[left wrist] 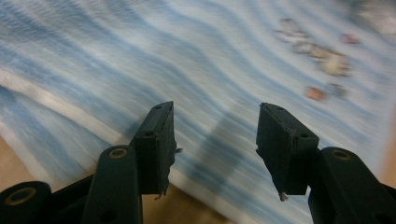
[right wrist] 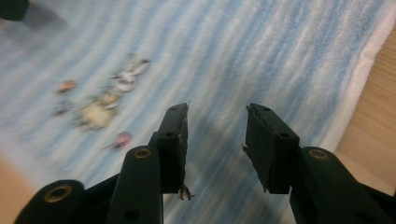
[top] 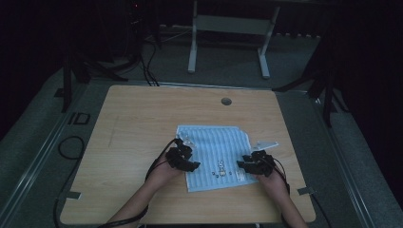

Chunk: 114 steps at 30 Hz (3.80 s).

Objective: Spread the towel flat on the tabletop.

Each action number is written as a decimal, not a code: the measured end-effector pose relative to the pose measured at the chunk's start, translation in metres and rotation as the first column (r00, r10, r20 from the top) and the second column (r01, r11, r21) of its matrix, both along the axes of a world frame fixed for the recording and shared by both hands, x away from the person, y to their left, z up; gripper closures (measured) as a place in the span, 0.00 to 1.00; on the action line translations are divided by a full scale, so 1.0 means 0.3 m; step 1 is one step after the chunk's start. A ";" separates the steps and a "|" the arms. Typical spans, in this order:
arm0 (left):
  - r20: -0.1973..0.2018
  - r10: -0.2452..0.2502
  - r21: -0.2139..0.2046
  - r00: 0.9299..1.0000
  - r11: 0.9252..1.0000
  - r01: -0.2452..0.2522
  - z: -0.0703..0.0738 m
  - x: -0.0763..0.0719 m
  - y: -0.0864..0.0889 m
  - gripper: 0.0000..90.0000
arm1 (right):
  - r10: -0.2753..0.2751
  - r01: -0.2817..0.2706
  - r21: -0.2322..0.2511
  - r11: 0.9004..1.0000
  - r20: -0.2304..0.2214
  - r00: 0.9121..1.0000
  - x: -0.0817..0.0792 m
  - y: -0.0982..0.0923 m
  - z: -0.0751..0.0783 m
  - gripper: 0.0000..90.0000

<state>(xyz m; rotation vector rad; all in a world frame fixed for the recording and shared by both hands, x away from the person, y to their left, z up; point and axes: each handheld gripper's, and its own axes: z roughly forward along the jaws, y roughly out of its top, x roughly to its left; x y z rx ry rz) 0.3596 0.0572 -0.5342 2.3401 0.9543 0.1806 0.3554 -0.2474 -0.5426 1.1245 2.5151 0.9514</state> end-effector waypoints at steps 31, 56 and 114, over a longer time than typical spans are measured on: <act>-0.016 0.052 0.021 0.999 0.998 -0.051 0.002 0.244 -0.046 0.45 | -0.026 0.024 -0.061 0.998 -0.022 0.999 0.177 0.026 0.024 0.57; 0.032 -0.132 0.037 0.991 0.991 0.131 -0.019 -0.046 -0.040 0.48 | 0.021 -0.019 -0.064 0.998 0.029 0.999 -0.057 -0.124 0.000 0.64; -0.025 -0.193 -0.102 0.981 0.977 0.190 0.082 -0.219 0.114 0.49 | 0.119 -0.125 0.066 0.990 0.093 0.989 -0.199 0.012 0.112 0.62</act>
